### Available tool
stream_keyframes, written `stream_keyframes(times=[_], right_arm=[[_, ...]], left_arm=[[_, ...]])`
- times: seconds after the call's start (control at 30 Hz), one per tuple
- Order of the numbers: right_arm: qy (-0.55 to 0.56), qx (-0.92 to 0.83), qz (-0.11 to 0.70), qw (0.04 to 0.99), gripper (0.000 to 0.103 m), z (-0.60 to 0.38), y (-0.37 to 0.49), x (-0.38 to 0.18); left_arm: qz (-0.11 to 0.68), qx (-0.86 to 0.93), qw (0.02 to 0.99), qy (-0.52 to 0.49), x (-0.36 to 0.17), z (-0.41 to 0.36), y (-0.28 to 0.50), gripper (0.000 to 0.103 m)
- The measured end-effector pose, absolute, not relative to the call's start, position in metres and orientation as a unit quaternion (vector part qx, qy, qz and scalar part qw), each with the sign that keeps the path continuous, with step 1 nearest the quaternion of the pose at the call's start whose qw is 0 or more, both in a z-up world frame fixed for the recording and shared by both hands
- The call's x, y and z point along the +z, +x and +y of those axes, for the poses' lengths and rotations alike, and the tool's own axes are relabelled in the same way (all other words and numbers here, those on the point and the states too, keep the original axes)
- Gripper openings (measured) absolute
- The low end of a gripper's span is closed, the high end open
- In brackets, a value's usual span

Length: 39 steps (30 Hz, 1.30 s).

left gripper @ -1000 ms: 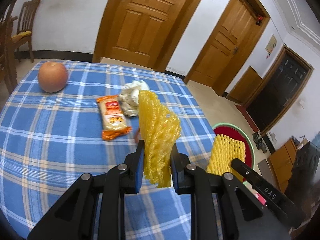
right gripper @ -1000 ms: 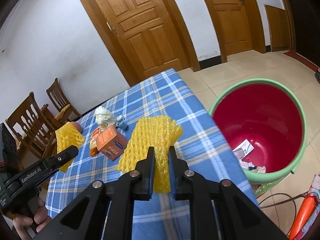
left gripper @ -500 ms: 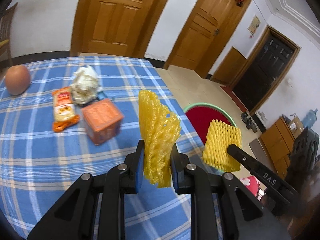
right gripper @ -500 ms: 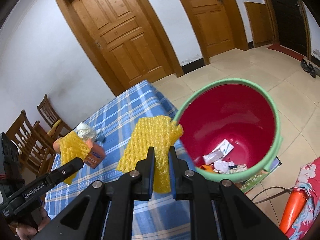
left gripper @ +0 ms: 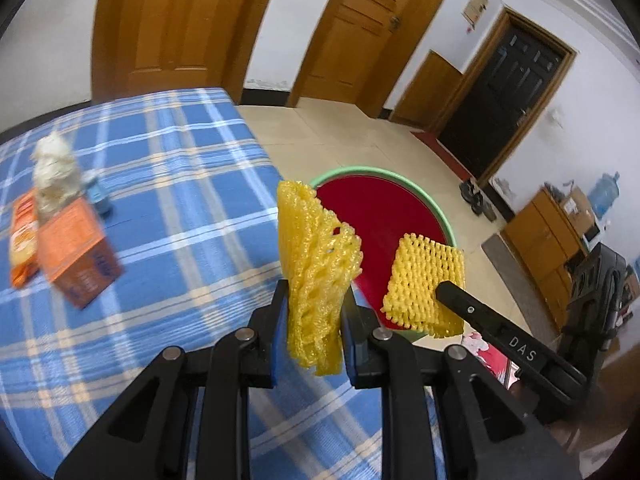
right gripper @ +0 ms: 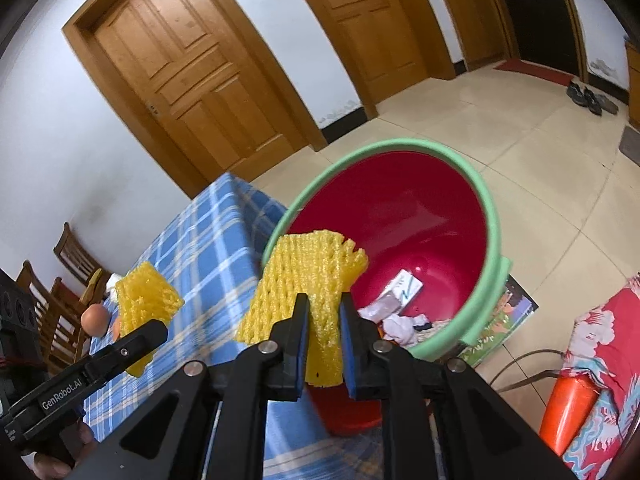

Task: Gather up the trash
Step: 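Carry both yellow foam nets over the red bucket, then open both tools to drop the foam nets into the bucket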

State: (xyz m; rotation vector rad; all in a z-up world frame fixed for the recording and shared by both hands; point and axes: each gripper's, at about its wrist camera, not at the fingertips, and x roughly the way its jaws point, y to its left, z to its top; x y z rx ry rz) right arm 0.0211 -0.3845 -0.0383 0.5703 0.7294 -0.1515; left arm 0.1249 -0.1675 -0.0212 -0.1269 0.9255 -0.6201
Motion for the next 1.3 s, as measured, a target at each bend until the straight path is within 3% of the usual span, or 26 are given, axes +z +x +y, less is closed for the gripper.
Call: stream_keyframes(times=[0.2,0.33,0.47,0.73,0.83,1.3], right_arm=[[0.276,-0.094,0.357,0.888,0.019,-0.406,0.023,-0.048],[0.276,-0.103,0.364,0.884,0.029,-0.419,0.026,-0.052],[0.286,-0.099,0.365,0.88,0.043,-0.427,0.019,-0.054],[0.291,-0.098,0.346,0.887,0.05,-0.433,-0.001,-0.043],[0.291,-0.097,0.335,0.891,0.05,-0.43,-0.011,-0.037],[0.284,-0.092,0.319,0.9,0.05,-0.421,-0.034,-0.022]], left_arm=[[0.445,-0.314,0.838,-0.036,-0.026,-0.204,0.139,0.022],[0.45,-0.334,0.828,-0.022,-0.028,-0.228,0.147,0.023],[0.441,-0.329,0.835,-0.004,-0.025,-0.242,0.147,0.044],[0.432,-0.312,0.846,0.01,-0.019,-0.243,0.139,0.058],[0.427,-0.317,0.847,0.008,-0.018,-0.243,0.136,0.071],[0.421,-0.293,0.858,-0.006,-0.006,-0.222,0.12,0.072]])
